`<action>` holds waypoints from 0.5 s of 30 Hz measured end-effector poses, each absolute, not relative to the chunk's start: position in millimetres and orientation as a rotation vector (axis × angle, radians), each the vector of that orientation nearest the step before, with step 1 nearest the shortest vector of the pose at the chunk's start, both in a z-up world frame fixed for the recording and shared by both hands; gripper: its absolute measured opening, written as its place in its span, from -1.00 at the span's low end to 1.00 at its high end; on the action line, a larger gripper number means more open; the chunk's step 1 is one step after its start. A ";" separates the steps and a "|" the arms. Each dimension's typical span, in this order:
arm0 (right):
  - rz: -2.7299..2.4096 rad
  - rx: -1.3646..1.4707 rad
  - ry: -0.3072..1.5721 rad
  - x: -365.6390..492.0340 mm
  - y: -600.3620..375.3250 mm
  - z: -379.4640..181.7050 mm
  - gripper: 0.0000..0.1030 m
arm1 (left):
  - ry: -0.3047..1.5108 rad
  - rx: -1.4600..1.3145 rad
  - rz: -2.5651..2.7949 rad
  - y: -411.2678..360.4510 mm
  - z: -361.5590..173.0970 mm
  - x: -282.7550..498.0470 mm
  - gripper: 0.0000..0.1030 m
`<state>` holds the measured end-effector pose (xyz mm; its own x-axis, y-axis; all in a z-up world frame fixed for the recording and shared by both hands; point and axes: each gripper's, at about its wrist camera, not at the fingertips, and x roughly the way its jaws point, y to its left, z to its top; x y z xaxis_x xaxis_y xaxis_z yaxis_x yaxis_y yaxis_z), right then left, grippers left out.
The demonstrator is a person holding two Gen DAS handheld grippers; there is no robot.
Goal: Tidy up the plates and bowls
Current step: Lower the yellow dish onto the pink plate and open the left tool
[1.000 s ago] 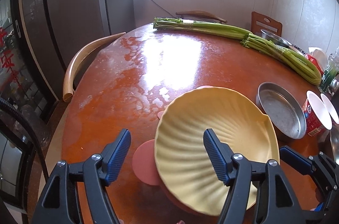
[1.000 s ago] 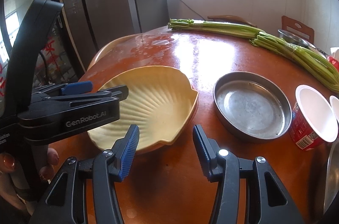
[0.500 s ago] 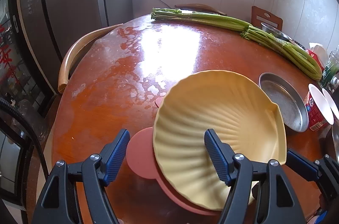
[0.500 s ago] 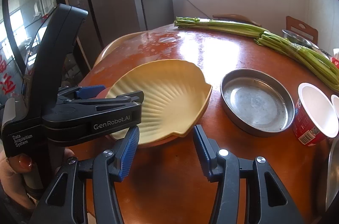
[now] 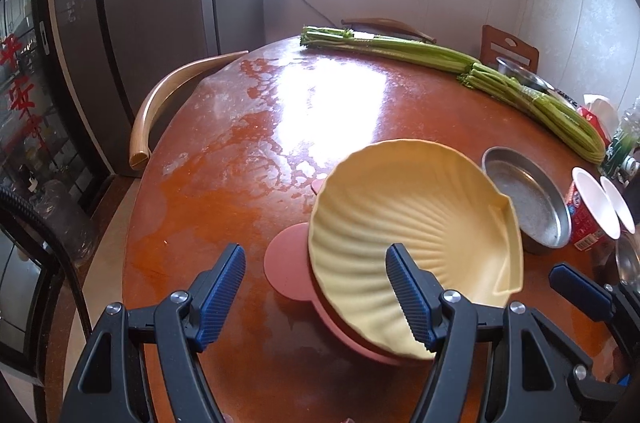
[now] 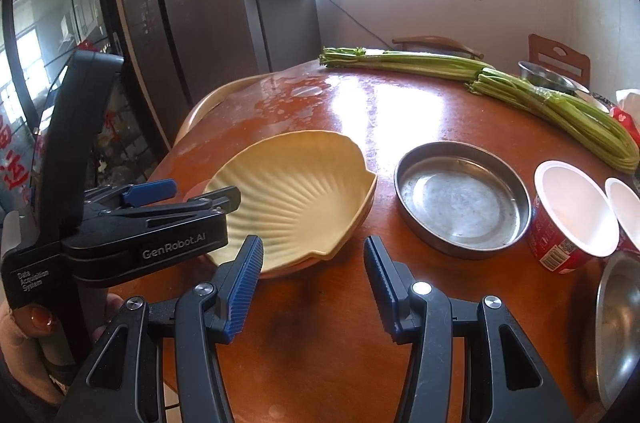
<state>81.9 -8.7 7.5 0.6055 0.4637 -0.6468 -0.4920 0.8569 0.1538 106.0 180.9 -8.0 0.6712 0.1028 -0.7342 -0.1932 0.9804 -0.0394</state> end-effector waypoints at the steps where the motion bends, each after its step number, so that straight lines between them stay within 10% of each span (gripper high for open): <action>1: 0.552 -0.040 0.732 80.8 -10.0 9.1 0.05 | 0.813 -0.119 0.162 179.6 -5.6 103.6 0.40; 15: 0.495 -0.001 0.694 68.6 -43.0 29.7 0.05 | 0.770 -0.101 0.104 149.2 20.9 83.6 0.40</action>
<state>68.6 -43.0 29.7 0.6580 0.4367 -0.6135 -0.4376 0.8847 0.1604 83.6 149.2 20.9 0.7136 0.0567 -0.6983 -0.1308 0.9900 -0.0533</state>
